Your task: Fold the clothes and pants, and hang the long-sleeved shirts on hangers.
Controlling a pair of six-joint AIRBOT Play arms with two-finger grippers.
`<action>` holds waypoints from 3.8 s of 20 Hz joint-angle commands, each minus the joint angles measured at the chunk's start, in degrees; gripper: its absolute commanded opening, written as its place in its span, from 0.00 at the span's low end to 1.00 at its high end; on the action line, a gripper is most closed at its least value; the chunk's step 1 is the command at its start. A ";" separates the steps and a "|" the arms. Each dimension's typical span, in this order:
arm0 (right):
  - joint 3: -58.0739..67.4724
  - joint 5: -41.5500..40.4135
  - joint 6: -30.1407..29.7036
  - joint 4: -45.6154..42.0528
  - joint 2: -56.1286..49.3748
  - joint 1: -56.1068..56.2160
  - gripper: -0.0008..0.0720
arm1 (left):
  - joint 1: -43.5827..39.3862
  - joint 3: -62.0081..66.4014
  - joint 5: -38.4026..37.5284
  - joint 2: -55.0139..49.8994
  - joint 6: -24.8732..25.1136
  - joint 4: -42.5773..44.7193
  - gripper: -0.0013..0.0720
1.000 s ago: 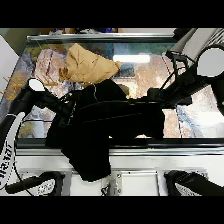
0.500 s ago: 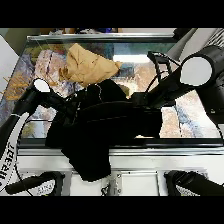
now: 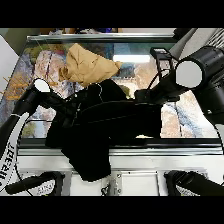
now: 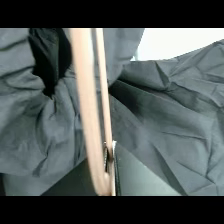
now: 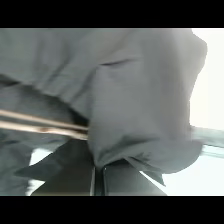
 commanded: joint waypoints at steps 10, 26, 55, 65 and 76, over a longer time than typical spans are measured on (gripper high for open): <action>0.07 0.79 -0.48 -12.46 -0.04 0.00 0.04 | -0.04 -0.02 -2.23 0.02 0.13 0.07 0.04; 0.04 -8.94 -0.26 4.98 -0.09 7.34 0.04 | -0.04 -0.02 -2.01 0.00 0.13 0.02 0.04; 0.04 -4.09 2.93 -10.43 -1.01 8.50 0.04 | 2.08 -0.02 -1.60 0.02 -3.08 -0.15 0.04; 0.04 -19.39 -0.61 3.10 -2.40 10.56 0.04 | 0.07 -0.02 -1.51 0.02 -2.67 -0.09 0.04; 0.07 -18.69 -2.01 4.59 -2.95 10.88 0.05 | 0.44 -0.02 -2.08 0.00 -2.40 0.00 0.04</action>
